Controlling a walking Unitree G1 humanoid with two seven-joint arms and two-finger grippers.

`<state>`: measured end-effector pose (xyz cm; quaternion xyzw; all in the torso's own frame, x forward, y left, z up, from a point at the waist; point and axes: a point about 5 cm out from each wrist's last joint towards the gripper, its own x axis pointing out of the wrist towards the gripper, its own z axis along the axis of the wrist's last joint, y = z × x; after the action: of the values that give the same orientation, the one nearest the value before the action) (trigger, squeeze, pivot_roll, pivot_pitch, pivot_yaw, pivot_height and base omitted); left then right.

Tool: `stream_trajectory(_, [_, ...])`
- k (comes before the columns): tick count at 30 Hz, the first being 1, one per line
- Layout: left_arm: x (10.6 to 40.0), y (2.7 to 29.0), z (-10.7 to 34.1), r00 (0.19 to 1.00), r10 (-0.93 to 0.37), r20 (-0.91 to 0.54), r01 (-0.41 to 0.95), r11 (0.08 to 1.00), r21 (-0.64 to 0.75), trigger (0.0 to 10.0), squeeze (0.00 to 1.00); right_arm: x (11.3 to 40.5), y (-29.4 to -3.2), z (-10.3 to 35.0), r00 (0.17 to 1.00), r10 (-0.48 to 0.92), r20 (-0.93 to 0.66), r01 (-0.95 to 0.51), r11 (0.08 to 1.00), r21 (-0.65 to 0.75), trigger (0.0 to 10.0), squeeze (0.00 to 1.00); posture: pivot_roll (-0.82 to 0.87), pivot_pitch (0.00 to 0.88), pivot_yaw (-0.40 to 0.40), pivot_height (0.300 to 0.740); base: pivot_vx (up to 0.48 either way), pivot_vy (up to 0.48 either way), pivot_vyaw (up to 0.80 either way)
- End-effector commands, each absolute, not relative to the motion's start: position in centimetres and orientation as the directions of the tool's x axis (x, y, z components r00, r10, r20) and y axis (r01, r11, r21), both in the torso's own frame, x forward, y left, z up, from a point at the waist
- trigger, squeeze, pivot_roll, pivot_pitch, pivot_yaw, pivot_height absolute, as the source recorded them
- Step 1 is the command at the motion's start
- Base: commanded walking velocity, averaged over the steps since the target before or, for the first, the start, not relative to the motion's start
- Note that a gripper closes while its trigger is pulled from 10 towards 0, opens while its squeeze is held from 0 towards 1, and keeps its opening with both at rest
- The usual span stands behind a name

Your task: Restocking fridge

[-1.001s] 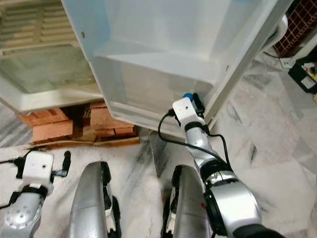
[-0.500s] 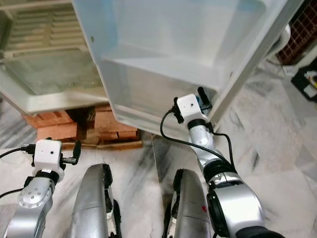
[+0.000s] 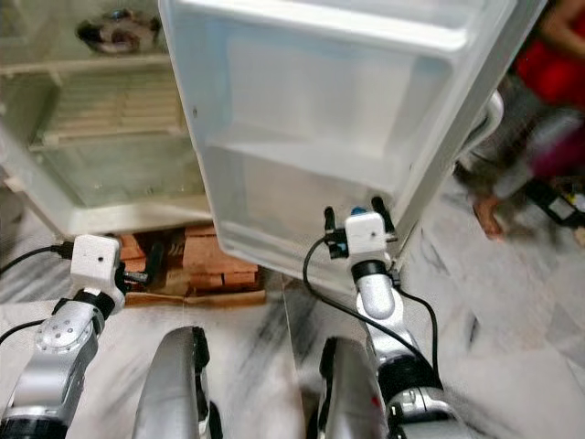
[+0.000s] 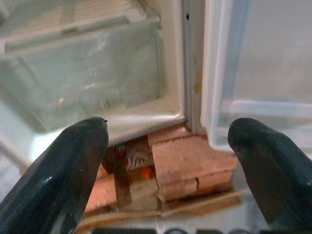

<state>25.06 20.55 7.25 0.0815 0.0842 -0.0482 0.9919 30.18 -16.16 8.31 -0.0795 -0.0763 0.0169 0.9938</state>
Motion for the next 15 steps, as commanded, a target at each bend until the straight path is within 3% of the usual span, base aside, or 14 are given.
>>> stream_trajectory(1, [24.7, 20.1, 7.4, 0.983, -0.082, -0.167, 0.104, 0.986, 0.132, 10.0, 0.0, 29.6, -16.9, 9.0, 0.985, -0.008, 0.174, 0.024, 0.996, -0.088, 10.0, 1.0, 0.06, 0.0, -0.028, 0.552, 0.0, 0.0, 0.0])
stream_trajectory(3, [24.4, 19.8, 7.5, 0.986, -0.06, -0.152, 0.079, 0.99, 0.12, 10.0, 0.0, 28.7, -16.8, 8.9, 0.986, -0.013, 0.169, 0.023, 0.998, -0.062, 10.0, 1.0, 0.06, 0.0, -0.021, 0.552, 0.0, 0.0, 0.0])
stream_trajectory(4, [24.3, 19.6, 7.7, 0.989, -0.044, -0.14, 0.06, 0.992, 0.114, 10.0, 0.0, 28.2, -16.7, 8.8, 0.987, -0.015, 0.161, 0.022, 0.999, -0.042, 10.0, 0.91, 0.07, 0.0, -0.02, 0.552, 0.0, 0.0, 0.0])
stream_trajectory(5, [24.2, 19.3, 7.9, 0.993, -0.029, -0.117, 0.041, 0.994, 0.099, 10.0, 0.0, 27.5, -16.6, 8.4, 0.99, -0.01, 0.142, 0.012, 1.0, -0.012, 10.0, 0.03, 0.07, 0.0, -0.021, 0.552, 0.0, 0.0, 0.0])
stream_trajectory(15, [24.9, 16.2, 8.6, 0.98, -0.187, -0.064, 0.196, 0.965, 0.174, 10.0, 0.0, 26.8, -16.1, 9.7, 0.986, 0.081, 0.142, -0.084, 0.996, 0.014, 10.0, 0.0, 0.02, 0.0, -0.014, 0.587, 0.0, 0.0, 0.0])
